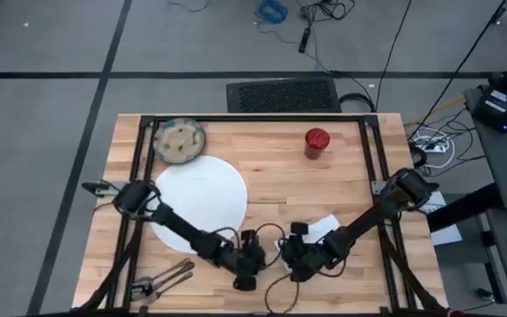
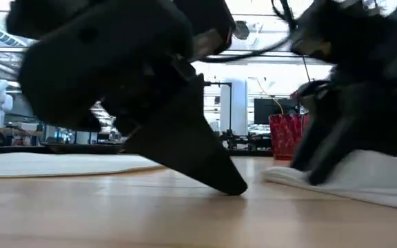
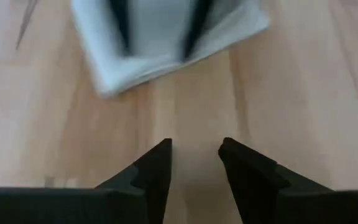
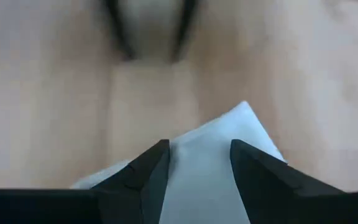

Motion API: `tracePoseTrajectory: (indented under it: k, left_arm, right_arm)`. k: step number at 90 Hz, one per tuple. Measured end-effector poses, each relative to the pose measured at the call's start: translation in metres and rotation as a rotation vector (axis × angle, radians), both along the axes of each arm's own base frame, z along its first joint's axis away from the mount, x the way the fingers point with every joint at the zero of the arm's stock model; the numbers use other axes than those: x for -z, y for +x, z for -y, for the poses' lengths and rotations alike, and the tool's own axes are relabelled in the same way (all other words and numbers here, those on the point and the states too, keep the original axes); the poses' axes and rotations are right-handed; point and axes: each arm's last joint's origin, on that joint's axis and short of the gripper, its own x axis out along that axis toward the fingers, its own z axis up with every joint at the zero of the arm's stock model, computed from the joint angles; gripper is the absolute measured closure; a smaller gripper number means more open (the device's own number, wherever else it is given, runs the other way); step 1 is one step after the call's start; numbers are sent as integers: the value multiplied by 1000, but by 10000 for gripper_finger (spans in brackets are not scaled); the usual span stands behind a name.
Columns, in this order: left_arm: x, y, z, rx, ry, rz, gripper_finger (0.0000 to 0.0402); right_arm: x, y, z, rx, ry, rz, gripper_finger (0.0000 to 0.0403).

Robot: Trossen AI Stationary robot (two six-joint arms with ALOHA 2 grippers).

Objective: Set table place
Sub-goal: Fold the white napkin

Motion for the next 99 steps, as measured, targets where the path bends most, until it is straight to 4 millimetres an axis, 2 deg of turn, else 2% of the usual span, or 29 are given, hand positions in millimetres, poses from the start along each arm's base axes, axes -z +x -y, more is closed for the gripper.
tracePoseTrajectory:
  k: [11, 19, 31, 42, 49, 73, 89, 99]
  left_arm:
    - [-1, -1, 4, -9, 8, 18, 269]
    - [-1, 1, 2, -12, 4, 31, 269]
    - [-2, 2, 0, -20, 2, 34, 269]
    - [-2, 3, 0, -21, 2, 39, 269]
    - [-2, 3, -1, -27, 5, 43, 269]
    - [-3, 4, -2, -33, 5, 46, 269]
    - [-3, 5, -2, -32, 3, 48, 269]
    - [-3, 5, -2, -34, 3, 49, 269]
  right_arm:
    - [-2, 9, 19, 122, -19, 33, 243]
    - [-12, 13, 28, 132, -24, 43, 243]
    - [-42, 13, 22, 17, 26, 69, 243]
    - [-51, 2, 14, -46, 86, 17, 243]
    - [-49, -2, 10, -44, 92, -1, 243]
    - [-19, 3, 4, -31, 96, -41, 243]
    - [-18, 5, 3, -12, 102, -24, 245]
    - [-18, 5, 3, -9, 95, -22, 266]
